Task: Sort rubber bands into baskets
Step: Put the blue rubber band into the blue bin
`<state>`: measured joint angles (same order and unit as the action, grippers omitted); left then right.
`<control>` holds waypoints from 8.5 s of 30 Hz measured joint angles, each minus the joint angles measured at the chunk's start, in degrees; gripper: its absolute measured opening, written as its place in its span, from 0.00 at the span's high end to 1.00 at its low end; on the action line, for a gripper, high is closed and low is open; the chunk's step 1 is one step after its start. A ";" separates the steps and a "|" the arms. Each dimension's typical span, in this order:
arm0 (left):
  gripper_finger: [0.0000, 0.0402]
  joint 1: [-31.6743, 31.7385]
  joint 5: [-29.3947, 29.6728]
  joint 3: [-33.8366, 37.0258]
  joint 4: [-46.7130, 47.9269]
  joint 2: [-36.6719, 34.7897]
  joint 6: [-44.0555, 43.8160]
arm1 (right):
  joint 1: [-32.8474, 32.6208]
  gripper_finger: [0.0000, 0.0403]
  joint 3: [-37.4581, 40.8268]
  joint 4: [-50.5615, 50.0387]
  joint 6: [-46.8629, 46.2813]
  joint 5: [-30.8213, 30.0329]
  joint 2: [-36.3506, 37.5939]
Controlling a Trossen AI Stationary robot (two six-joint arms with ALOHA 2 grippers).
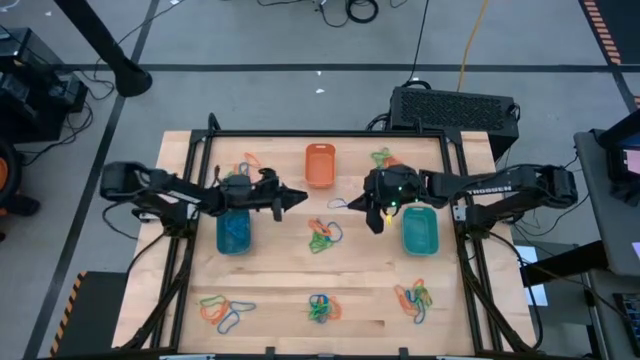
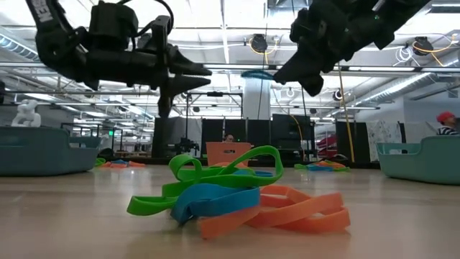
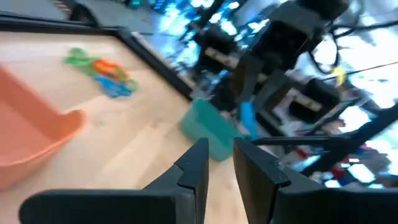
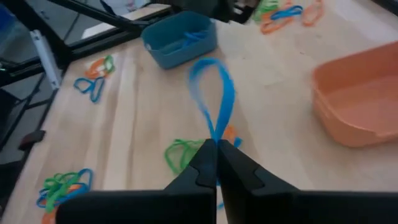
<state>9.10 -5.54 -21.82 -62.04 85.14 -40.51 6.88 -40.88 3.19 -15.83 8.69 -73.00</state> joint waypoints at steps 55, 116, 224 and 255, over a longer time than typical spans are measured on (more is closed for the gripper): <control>0.80 -1.90 -8.04 -9.66 -9.40 16.13 -3.92 | -4.57 1.00 0.00 2.66 -2.56 -5.90 -2.09; 1.00 -16.41 16.07 -12.50 123.86 -37.61 -23.85 | -4.75 0.55 0.00 2.16 10.77 -5.64 -2.07; 0.81 -16.96 23.72 -2.16 45.16 -24.76 28.89 | 24.57 0.99 -0.04 -10.82 -4.01 -19.07 -15.24; 0.81 -13.55 15.78 -2.16 29.32 -9.72 27.30 | 21.30 1.00 -0.02 -14.85 -4.16 -24.32 -8.10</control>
<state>-4.45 10.24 -23.99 -32.72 75.42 -13.21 28.17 -40.91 -11.67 -19.99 -15.63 -81.09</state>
